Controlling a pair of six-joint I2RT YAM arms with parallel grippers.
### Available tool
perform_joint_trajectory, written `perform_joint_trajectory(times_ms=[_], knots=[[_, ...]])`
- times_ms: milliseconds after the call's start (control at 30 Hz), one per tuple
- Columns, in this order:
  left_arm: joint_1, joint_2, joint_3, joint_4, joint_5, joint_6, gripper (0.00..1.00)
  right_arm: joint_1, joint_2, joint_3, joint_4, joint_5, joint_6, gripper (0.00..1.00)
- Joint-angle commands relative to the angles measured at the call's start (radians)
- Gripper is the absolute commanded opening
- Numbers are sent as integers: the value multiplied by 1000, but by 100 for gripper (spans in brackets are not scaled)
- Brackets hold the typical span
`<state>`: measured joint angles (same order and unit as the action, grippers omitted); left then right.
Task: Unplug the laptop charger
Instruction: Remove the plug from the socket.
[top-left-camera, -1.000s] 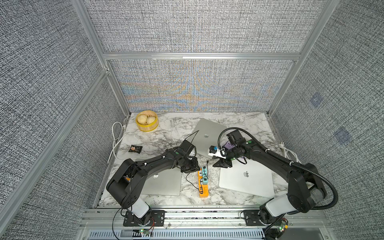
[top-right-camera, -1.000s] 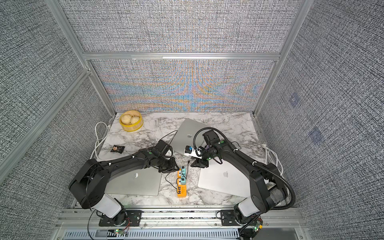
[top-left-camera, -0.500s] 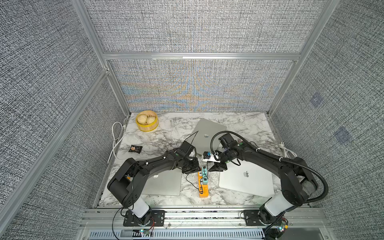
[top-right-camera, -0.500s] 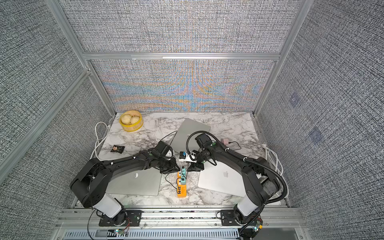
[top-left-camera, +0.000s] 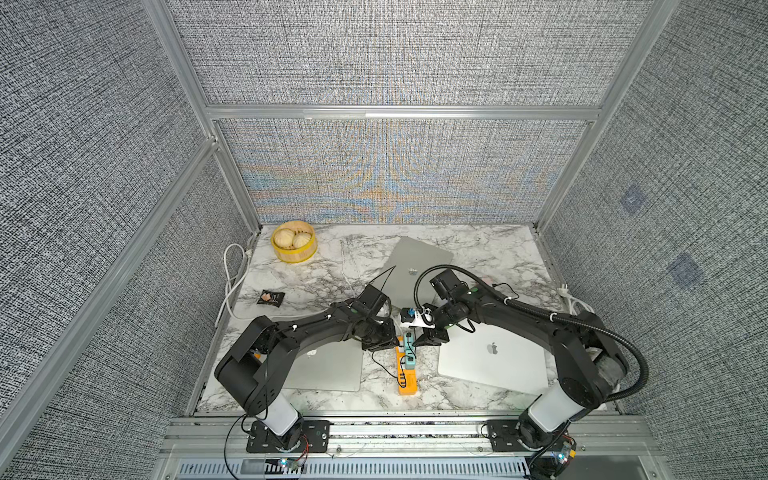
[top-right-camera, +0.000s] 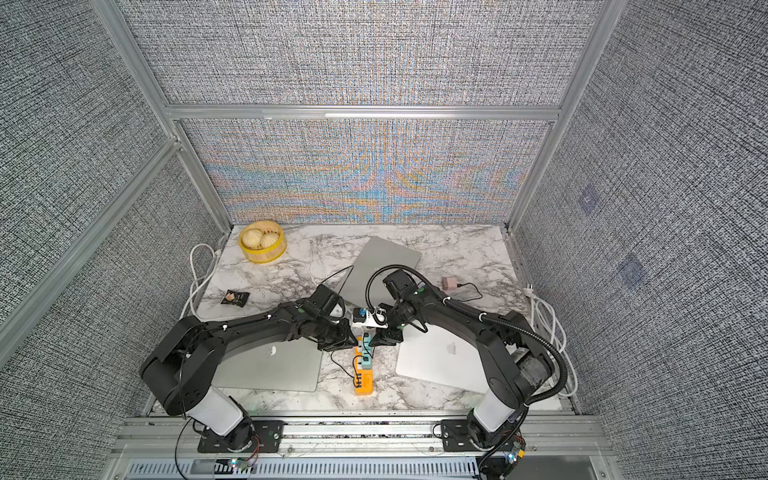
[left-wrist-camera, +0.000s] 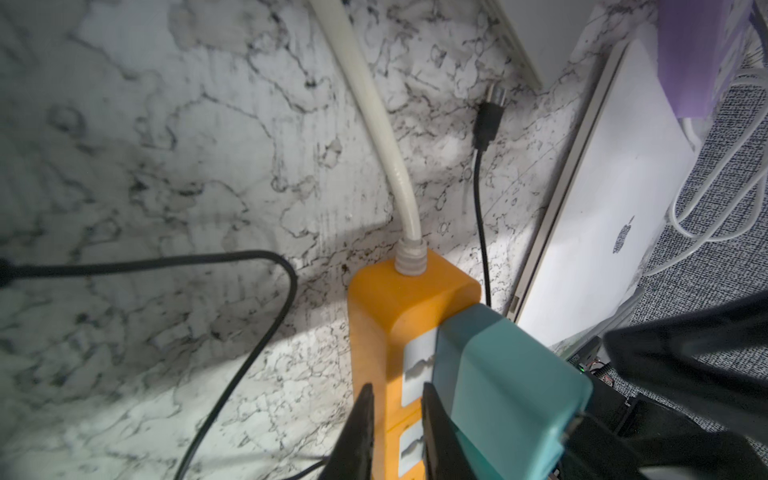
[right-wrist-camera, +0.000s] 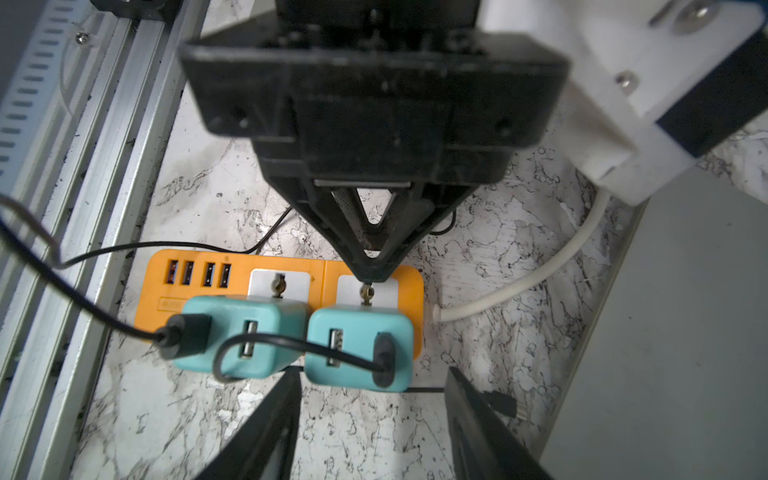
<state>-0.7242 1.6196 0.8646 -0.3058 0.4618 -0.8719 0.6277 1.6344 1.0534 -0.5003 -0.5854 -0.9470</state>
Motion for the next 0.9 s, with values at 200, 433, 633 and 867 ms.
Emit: perform_joint_trajectory(times_ms=[200,433,633,867], knots=[[0,37,-24,84,26,-18,23,16,17,12,3,4,14,58],[0,34,-29,45,-13,-9,22,31,29,19,12,27,22,58],[0,36,-26,20,-31,4,20,32,36,19,18,37,21,57],[-1,45,-31,24,-33,4,19,40,37,16,29,52,22,56]])
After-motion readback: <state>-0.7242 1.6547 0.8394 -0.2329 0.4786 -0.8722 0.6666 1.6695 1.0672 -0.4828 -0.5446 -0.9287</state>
